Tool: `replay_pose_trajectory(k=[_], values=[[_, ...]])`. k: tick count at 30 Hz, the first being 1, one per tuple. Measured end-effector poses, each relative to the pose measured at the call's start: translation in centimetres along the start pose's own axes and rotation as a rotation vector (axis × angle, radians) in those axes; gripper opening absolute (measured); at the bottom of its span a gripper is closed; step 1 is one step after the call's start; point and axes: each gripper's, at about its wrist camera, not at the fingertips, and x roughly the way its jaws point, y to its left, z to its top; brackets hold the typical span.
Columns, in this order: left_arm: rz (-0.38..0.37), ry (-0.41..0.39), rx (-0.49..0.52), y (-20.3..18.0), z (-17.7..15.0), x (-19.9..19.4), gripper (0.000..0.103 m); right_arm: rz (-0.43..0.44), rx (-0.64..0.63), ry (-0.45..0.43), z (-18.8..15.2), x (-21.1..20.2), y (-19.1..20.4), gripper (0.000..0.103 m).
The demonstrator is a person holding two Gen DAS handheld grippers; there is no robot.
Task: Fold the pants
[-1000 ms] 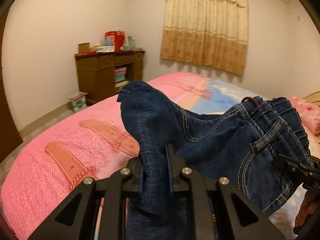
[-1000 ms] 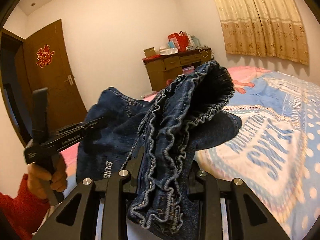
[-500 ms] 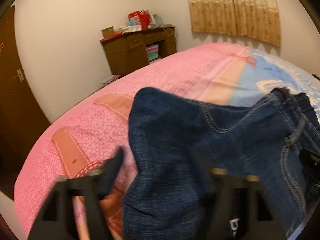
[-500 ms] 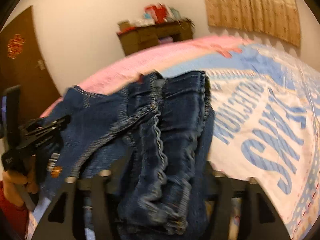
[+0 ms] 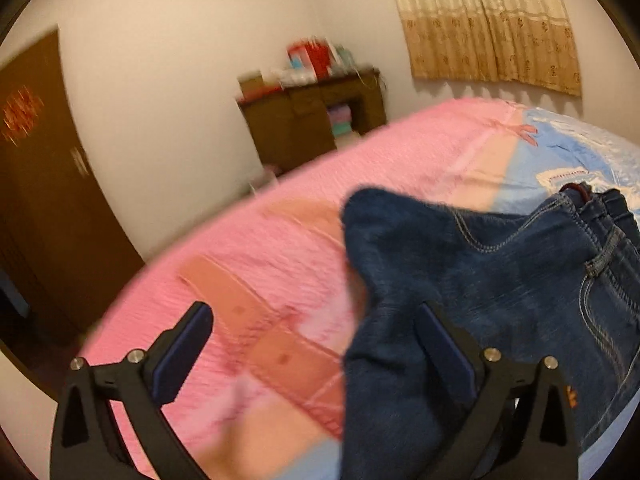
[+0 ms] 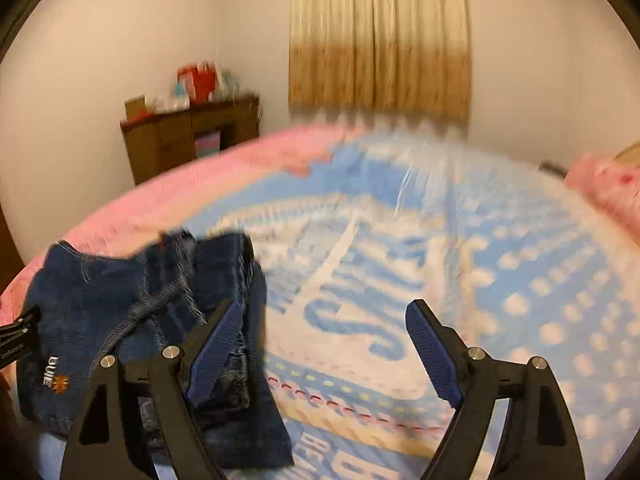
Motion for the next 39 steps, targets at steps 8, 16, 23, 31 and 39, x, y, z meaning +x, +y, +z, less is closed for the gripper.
replay_pose_trajectory(k=[8, 16, 23, 31, 39], values=[[-0.125, -0.078, -0.013, 0.4, -1.3, -6.1, 0.103, 0.143, 0.022, -0.1, -1.8, -6.8, 4.2, 0.086], [-0.193, -0.098, 0.029, -1.5, -2.7, -8.2, 0.103, 0.166, 0.054, -0.138, -5.4, -8.8, 5.6, 0.086], [-0.228, 0.025, 0.061, -2.6, -4.1, -6.5, 0.103, 0.148, 0.032, -0.036, -7.2, -7.8, 5.6, 0.086], [-0.247, 0.074, 0.063, -3.2, -4.5, -5.0, 0.103, 0.144, 0.053, -0.023, -6.8, -7.2, 5.2, 0.086], [-0.224, 0.12, 0.037, -3.3, -3.0, -2.2, 0.103, 0.123, -0.111, 0.065, -2.6, -1.6, 7.6, 0.086]])
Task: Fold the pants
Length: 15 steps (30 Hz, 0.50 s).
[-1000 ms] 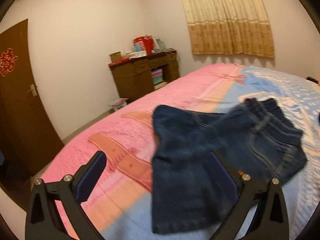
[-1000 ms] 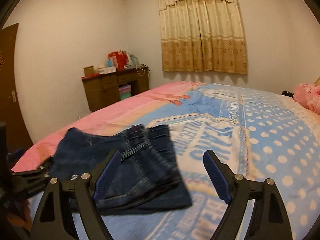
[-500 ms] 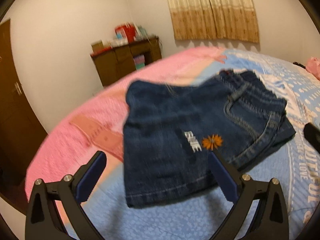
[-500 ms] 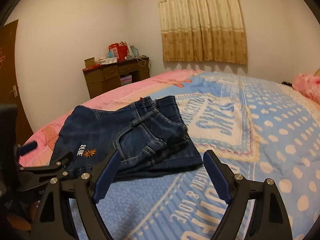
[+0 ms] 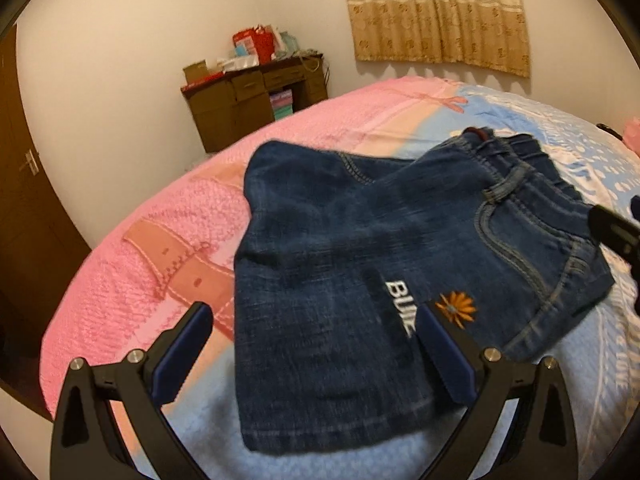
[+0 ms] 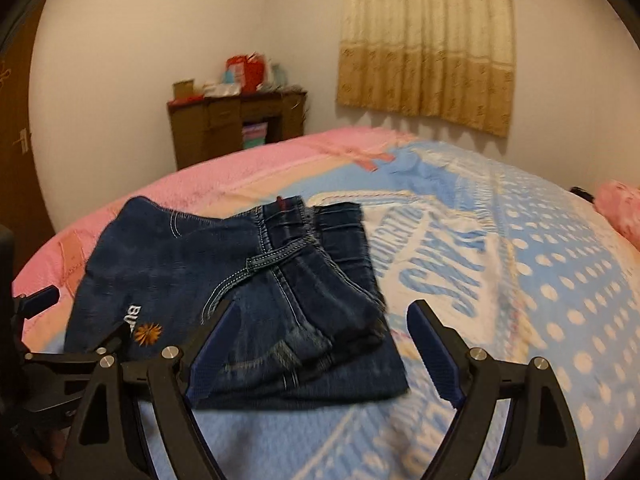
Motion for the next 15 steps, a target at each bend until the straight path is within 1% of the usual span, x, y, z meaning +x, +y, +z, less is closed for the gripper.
replay_pose_trajectory(k=[2, 4, 5, 6, 7, 9, 10, 13, 15], values=[[-0.019, 0.033, -0.015, 0.2, -0.2, 1.0, 0.103, -0.021, -0.022, 0.051, 0.0, 2.1, -0.2, 0.086], [-0.047, 0.047, -0.034, 0.5, -0.1, 1.4, 0.103, -0.07, -0.039, 0.175, -1.2, 4.9, -0.7, 0.086], [-0.058, 0.051, -0.04, 0.6, -0.1, 1.5, 0.103, -0.052, -0.015, 0.212, -1.7, 5.5, -1.1, 0.086], [-0.068, 0.058, -0.046, 0.7, 0.0, 1.7, 0.103, -0.007, 0.051, 0.225, -2.0, 5.6, -2.1, 0.086], [-0.073, 0.063, -0.049, 0.7, 0.0, 1.8, 0.103, 0.019, 0.109, 0.241, -2.1, 5.4, -3.0, 0.086], [-0.085, 0.072, -0.052, 0.7, 0.1, 2.1, 0.103, 0.044, 0.184, 0.281, -2.7, 5.3, -3.9, 0.086], [-0.086, 0.073, -0.05, 0.6, 0.1, 2.1, 0.103, 0.04, 0.196, 0.285, -3.0, 5.1, -4.0, 0.086], [-0.093, 0.07, -0.032, 0.5, 0.1, 1.6, 0.103, 0.017, 0.179, 0.301, -3.3, 4.5, -3.6, 0.086], [-0.096, 0.041, -0.027, 1.1, 0.4, 0.6, 0.103, 0.017, 0.158, 0.322, -3.3, 4.0, -3.4, 0.086]])
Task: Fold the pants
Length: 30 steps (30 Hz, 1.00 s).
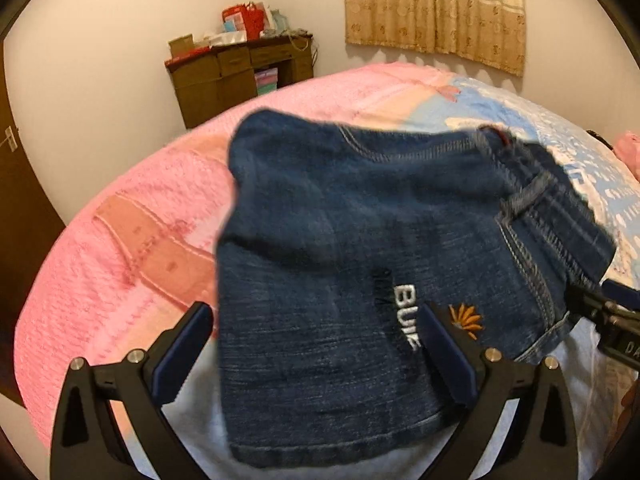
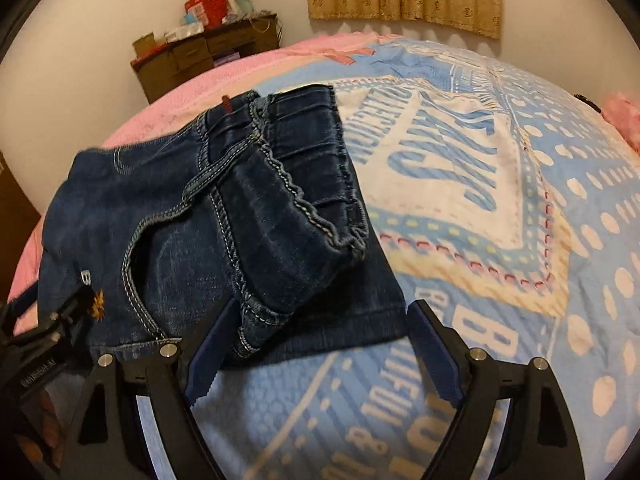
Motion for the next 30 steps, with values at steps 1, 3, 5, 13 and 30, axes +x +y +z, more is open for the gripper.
replay_pose_trajectory(k=[1, 3, 5, 13, 30], values=[[0.003, -0.02, -0.001, 0.4, 0.3, -0.5, 0.103, 0.001, -0.015, 0.016, -0.1, -0.1, 0.1, 0.086], [0.007, -0.073, -0.026, 1.7, 1.7, -1.7, 0.103, -0.023, -0.01, -0.004, 0.5, -1.6, -0.1, 0.086], [0.001, -0.113, -0.069, 3.1, 3.4, -2.3, 0.103, -0.082, -0.018, -0.146, 1.6, -3.9, 0.4, 0.086], [0.059, -0.083, -0.138, 3.0, 9.7, 3.0, 0.103, 0.102, -0.151, -0.219, 8.6, -0.2, 6.0, 0.019], [0.08, 0.16, -0.176, 2.4, 9.9, 12.9, 0.103, 0.073, -0.017, -0.092, 9.5, 7.6, 2.2, 0.0]])
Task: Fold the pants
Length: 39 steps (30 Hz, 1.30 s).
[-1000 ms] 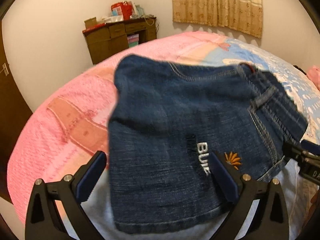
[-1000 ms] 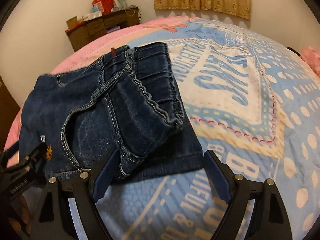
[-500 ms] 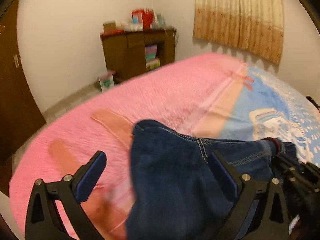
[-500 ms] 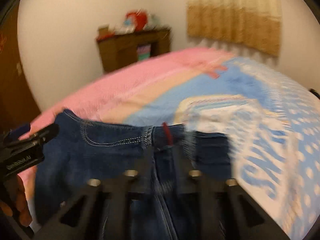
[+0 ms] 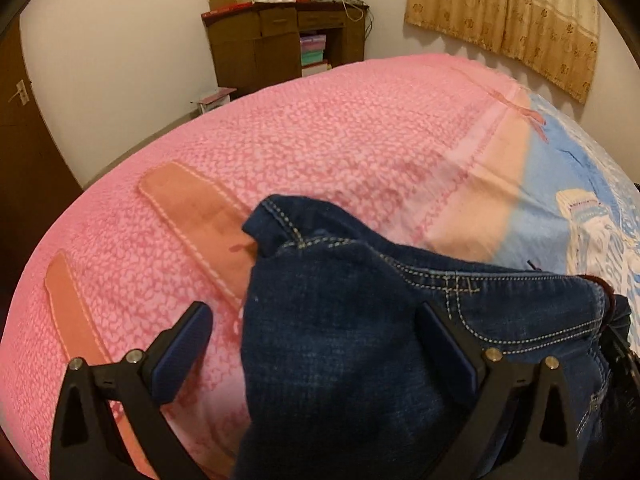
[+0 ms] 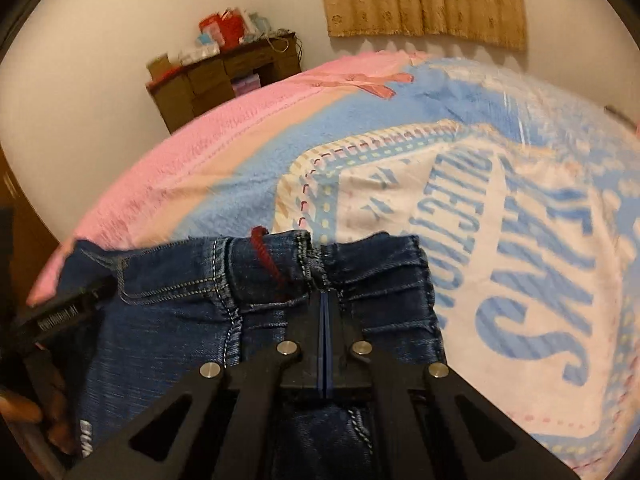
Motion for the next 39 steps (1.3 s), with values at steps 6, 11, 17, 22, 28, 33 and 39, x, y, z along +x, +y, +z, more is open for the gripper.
replay_pose_trajectory(k=[6, 11, 17, 22, 28, 33, 39], values=[[0.004, -0.081, 0.034, -0.1, -1.4, -3.4, 0.103, 0.013, 0.019, -0.159, -1.4, -5.4, -0.2, 0.003], [-0.013, -0.169, 0.085, -0.3, -4.2, -8.1, 0.103, 0.064, 0.028, -0.227, -4.5, -9.7, 0.4, 0.005], [-0.034, -0.197, 0.134, -0.1, -8.0, -10.5, 0.103, 0.041, 0.021, -0.198, -6.9, -10.3, 1.0, 0.005], [-0.023, -0.255, 0.153, -0.1, -11.4, -12.0, 0.103, 0.029, 0.004, -0.298, -9.4, -13.3, 1.7, 0.006], [-0.036, -0.271, 0.162, 0.2, -14.4, -13.4, 0.103, 0.003, -0.021, -0.445, -12.0, -16.9, 2.3, 0.09], [-0.053, -0.293, 0.188, -0.1, -16.3, -14.9, 0.103, -0.015, -0.057, -0.532, -13.8, -19.5, 3.0, 0.094], [-0.078, -0.266, 0.205, -0.2, -18.0, -15.9, 0.103, -0.007, -0.064, -0.552, -15.7, -21.2, 3.2, 0.094]])
